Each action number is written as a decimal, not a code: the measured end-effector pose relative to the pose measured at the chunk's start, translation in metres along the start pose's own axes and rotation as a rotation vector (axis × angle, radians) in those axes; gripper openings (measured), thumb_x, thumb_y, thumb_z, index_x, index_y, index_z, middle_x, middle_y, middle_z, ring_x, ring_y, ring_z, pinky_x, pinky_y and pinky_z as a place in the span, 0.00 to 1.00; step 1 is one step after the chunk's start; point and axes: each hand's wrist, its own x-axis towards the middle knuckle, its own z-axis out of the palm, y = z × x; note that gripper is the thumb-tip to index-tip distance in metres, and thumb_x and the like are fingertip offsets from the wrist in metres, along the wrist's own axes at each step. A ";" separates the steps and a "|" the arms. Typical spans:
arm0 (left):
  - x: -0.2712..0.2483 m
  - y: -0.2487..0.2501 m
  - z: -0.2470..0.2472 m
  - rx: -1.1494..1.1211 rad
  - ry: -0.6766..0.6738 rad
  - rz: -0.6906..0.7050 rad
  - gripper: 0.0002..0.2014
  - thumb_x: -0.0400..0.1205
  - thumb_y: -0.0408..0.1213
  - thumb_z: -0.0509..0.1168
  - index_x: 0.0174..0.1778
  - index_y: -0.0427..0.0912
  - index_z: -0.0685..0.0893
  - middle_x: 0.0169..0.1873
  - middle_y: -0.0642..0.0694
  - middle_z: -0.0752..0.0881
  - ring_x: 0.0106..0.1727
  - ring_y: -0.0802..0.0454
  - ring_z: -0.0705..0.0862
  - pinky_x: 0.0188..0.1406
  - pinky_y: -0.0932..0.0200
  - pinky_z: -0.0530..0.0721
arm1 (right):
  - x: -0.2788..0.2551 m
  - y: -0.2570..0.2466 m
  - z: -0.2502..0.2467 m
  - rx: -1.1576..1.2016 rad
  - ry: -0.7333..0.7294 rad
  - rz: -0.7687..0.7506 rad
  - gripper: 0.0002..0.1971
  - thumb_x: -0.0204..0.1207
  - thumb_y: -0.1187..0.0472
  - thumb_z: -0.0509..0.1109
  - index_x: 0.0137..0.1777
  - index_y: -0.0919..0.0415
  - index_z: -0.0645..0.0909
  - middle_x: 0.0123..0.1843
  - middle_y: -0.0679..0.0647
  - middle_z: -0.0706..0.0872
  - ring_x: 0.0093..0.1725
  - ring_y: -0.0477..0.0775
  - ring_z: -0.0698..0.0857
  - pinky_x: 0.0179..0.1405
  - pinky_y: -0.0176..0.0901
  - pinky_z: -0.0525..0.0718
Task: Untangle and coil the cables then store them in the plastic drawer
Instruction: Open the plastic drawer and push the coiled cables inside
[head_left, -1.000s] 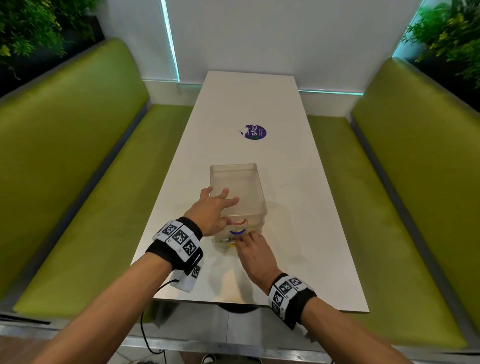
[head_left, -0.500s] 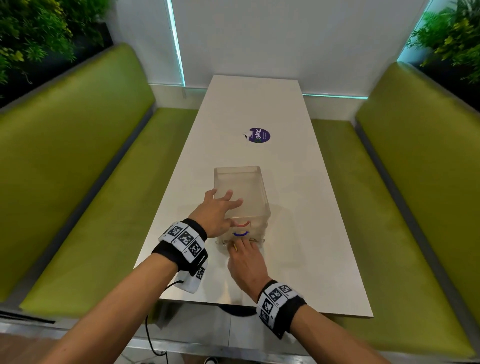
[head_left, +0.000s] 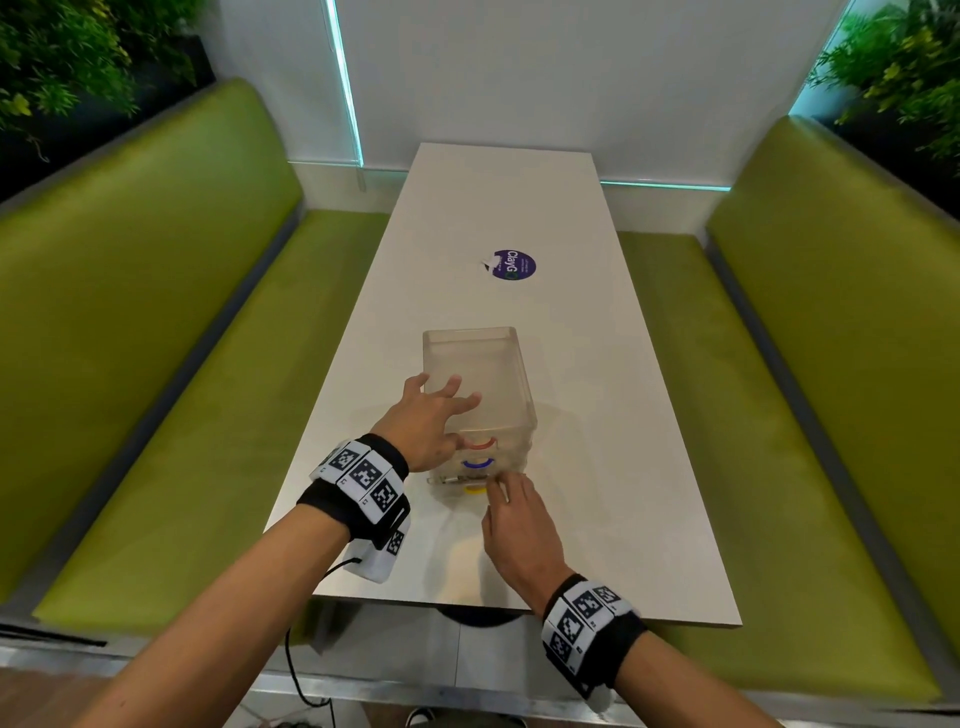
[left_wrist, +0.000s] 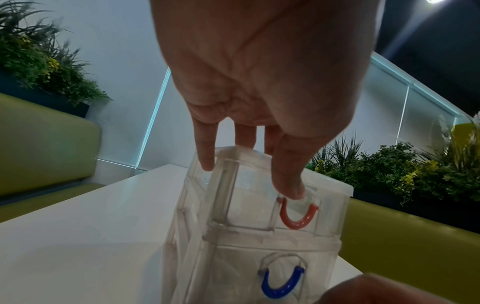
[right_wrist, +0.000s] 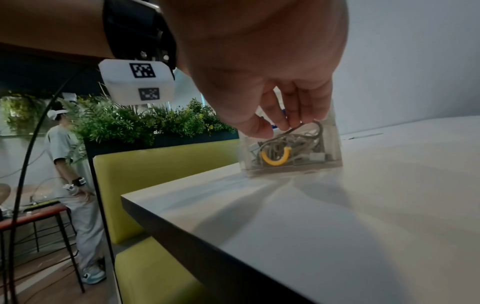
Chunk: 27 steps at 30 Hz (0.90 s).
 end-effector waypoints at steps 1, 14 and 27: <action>0.000 0.000 0.000 0.001 0.002 0.001 0.30 0.84 0.47 0.62 0.82 0.59 0.59 0.84 0.52 0.53 0.84 0.41 0.41 0.79 0.45 0.61 | 0.000 0.003 0.001 0.004 -0.012 -0.008 0.24 0.53 0.72 0.78 0.53 0.65 0.83 0.45 0.57 0.85 0.43 0.57 0.83 0.44 0.42 0.84; 0.001 0.000 0.001 -0.033 0.008 -0.002 0.30 0.83 0.50 0.62 0.81 0.59 0.60 0.84 0.53 0.53 0.84 0.42 0.40 0.80 0.45 0.61 | 0.022 0.000 0.000 -0.187 -0.103 -0.229 0.16 0.63 0.66 0.60 0.43 0.56 0.88 0.38 0.55 0.87 0.36 0.59 0.83 0.36 0.44 0.81; 0.003 -0.003 0.004 -0.015 0.008 0.004 0.30 0.84 0.47 0.62 0.81 0.60 0.59 0.84 0.53 0.53 0.84 0.42 0.40 0.80 0.45 0.61 | 0.035 -0.010 -0.001 -0.222 -0.228 -0.235 0.15 0.46 0.68 0.83 0.36 0.63 0.88 0.34 0.57 0.87 0.30 0.57 0.85 0.21 0.42 0.83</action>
